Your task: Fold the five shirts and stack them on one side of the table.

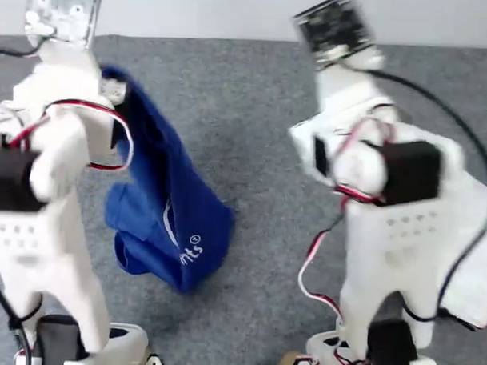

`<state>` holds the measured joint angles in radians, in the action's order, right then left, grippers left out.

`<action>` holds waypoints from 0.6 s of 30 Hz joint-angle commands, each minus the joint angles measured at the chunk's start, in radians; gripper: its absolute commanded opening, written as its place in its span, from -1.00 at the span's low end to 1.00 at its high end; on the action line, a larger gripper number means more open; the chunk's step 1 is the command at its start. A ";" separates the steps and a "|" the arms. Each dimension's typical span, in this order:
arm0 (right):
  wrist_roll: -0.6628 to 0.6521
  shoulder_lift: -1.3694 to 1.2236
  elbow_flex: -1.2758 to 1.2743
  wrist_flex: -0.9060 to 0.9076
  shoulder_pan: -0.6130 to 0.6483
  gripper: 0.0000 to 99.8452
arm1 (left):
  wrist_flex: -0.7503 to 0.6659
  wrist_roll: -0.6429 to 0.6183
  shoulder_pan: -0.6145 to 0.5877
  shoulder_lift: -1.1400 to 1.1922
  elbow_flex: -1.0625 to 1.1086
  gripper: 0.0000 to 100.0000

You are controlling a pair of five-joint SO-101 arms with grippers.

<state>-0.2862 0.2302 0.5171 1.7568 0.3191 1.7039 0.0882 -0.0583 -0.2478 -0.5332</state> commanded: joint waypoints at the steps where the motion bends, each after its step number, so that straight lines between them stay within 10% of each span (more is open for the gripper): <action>1: 0.009 -0.007 -0.138 -0.007 0.096 -0.97 | 0.005 0.061 -0.095 -0.002 0.206 -0.99; 18: 0.011 -0.536 -0.258 -0.134 0.358 -0.62 | -0.324 0.239 -0.396 -0.002 0.769 -0.99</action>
<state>-0.2862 -0.2639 0.2501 1.6387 0.6536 1.4369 0.3122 -0.4434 -0.2463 0.2094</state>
